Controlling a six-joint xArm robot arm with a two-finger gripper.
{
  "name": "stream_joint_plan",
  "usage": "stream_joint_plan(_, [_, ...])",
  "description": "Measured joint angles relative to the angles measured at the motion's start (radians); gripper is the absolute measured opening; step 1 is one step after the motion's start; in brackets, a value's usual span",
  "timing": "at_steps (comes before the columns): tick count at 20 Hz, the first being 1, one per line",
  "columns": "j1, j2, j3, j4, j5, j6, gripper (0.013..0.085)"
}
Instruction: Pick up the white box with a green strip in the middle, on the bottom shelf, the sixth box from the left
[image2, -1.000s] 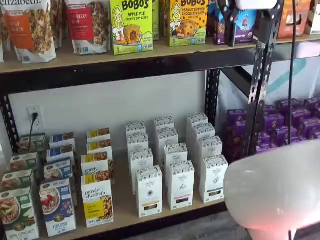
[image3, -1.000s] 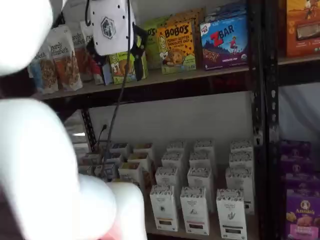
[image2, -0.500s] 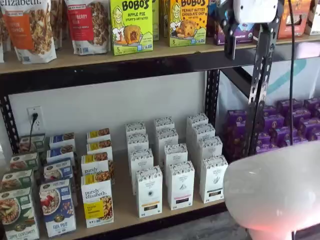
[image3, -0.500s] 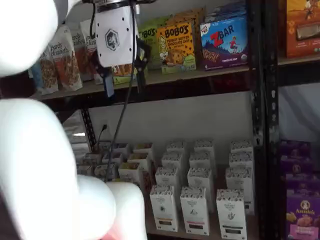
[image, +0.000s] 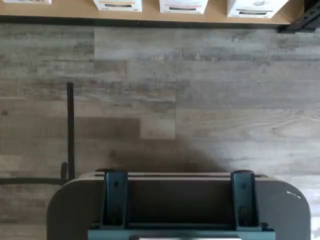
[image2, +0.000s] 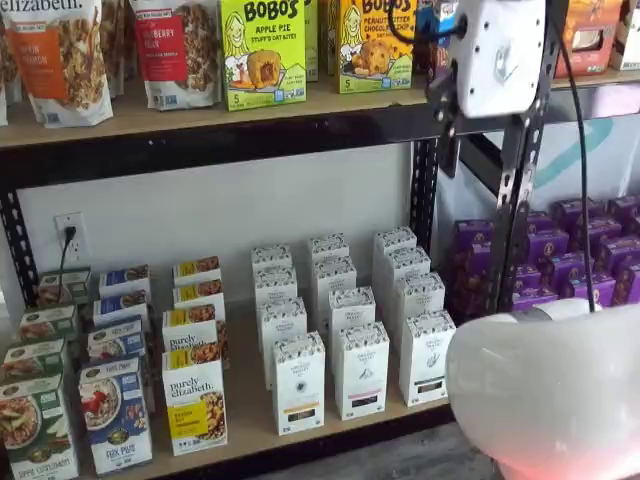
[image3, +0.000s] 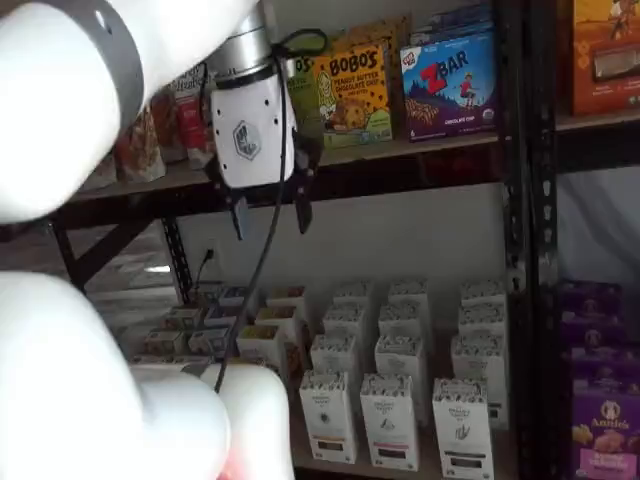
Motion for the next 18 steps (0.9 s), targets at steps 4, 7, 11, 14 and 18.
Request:
stream_joint_plan(4, [-0.018, -0.04, 0.111, 0.022, -0.092, -0.015, 0.085])
stream_joint_plan(7, [-0.022, -0.062, 0.186, 0.028, -0.157, -0.022, 0.085])
stream_joint_plan(11, [-0.04, -0.067, 0.296, 0.037, -0.252, -0.043, 0.085])
stream_joint_plan(14, [-0.054, -0.063, 0.377, 0.027, -0.341, -0.059, 0.085])
stream_joint_plan(18, [-0.079, -0.025, 0.463, 0.016, -0.457, -0.087, 0.085])
